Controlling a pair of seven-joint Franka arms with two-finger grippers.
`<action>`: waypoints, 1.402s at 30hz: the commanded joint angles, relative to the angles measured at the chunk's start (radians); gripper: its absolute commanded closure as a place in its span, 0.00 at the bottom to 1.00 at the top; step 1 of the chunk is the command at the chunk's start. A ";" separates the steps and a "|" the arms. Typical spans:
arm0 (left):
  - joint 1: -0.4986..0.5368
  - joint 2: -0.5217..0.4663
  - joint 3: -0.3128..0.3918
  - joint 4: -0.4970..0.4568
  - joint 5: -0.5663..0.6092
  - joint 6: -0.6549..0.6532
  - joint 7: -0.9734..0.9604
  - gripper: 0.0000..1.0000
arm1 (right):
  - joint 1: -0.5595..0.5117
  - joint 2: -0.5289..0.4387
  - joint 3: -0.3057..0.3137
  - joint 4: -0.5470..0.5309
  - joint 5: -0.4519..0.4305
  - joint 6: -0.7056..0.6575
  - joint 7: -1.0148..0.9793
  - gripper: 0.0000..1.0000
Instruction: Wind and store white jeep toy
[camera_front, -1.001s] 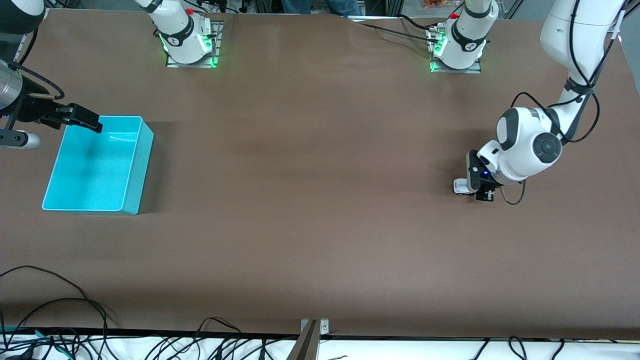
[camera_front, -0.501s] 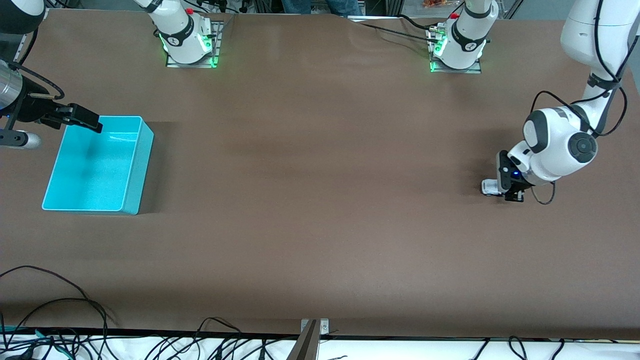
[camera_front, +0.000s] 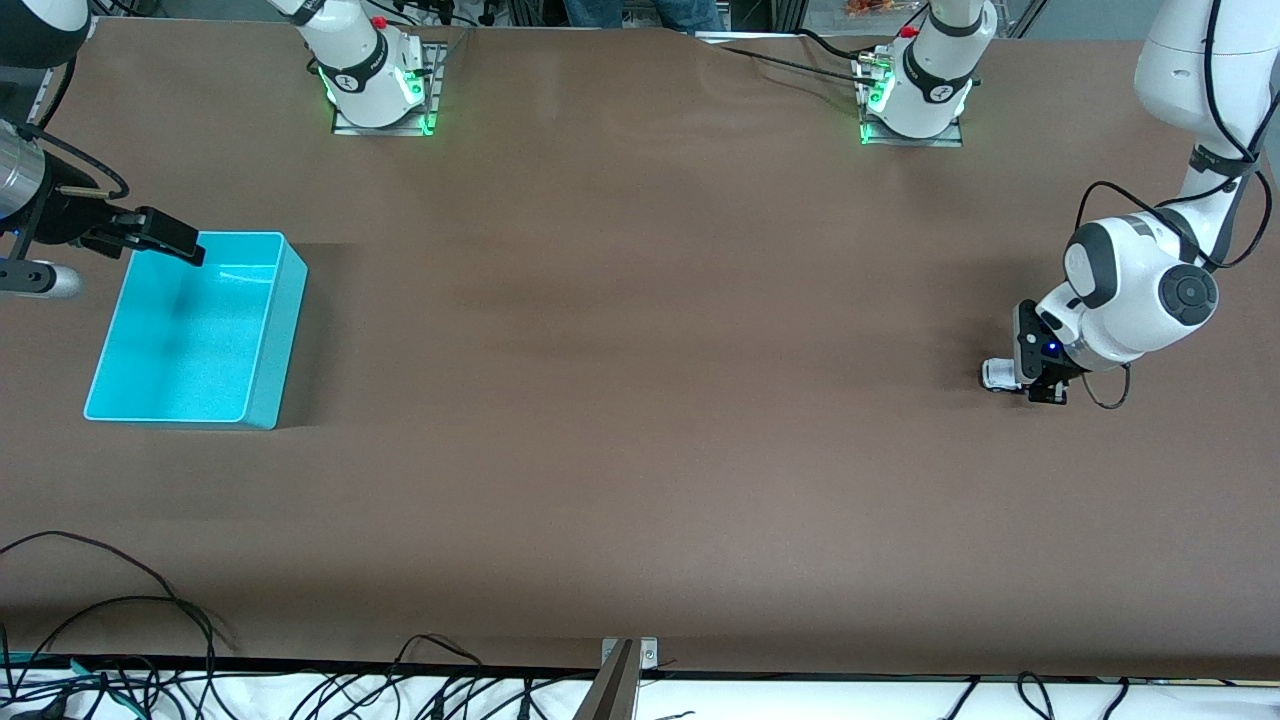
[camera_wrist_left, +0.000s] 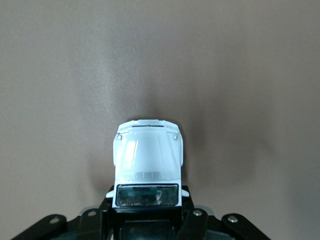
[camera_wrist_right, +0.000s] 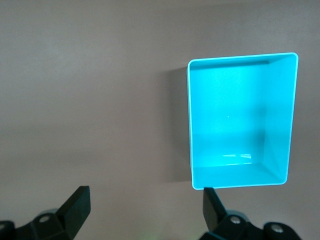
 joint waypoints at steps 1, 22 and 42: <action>0.019 0.127 0.037 -0.004 0.011 0.009 0.068 0.94 | 0.011 -0.002 -0.011 0.012 0.003 -0.015 -0.006 0.00; 0.073 0.142 0.072 0.013 0.010 0.010 0.168 0.94 | 0.011 -0.002 -0.011 0.011 0.003 -0.013 -0.006 0.00; 0.099 0.098 0.080 0.013 0.001 0.007 0.164 0.00 | 0.009 -0.002 -0.011 0.011 0.003 -0.015 -0.006 0.00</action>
